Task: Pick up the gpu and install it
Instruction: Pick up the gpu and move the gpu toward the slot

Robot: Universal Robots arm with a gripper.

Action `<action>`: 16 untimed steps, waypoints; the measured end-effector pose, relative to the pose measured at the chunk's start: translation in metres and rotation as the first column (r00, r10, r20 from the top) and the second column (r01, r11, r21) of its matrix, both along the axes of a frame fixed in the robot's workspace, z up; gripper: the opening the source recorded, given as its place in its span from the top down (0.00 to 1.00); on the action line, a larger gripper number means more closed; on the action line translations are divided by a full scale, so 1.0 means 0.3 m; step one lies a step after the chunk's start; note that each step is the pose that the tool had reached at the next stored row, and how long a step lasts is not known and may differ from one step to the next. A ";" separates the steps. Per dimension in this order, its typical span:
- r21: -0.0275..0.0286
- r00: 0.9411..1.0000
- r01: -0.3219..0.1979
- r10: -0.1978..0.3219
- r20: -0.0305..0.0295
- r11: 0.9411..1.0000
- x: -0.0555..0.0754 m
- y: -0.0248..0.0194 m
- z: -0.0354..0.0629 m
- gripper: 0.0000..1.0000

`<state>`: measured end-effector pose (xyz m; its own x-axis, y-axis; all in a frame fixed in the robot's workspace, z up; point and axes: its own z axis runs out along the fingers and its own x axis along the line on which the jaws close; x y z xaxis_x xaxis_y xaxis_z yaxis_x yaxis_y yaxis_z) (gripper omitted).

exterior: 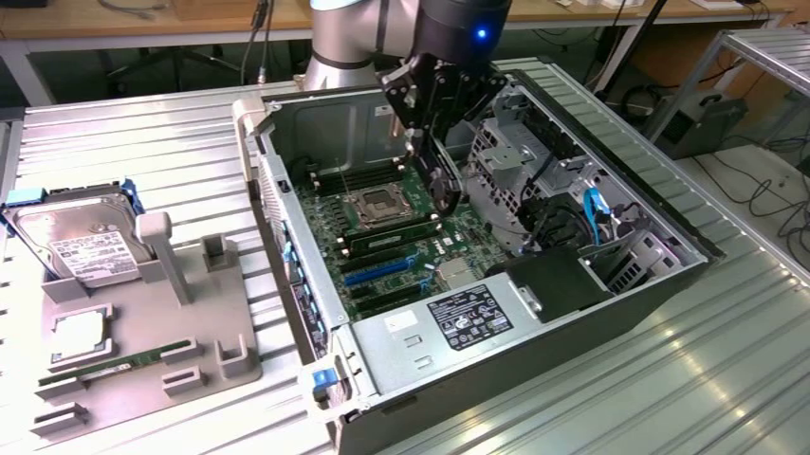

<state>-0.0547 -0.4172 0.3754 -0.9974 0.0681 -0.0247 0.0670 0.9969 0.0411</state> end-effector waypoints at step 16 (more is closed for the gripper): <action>0.000 1.000 0.000 0.000 0.000 1.000 0.022 0.004 -0.016 0.74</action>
<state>-0.0480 -0.4161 0.3706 -0.9974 0.0680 -0.0247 0.0670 0.9969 0.0411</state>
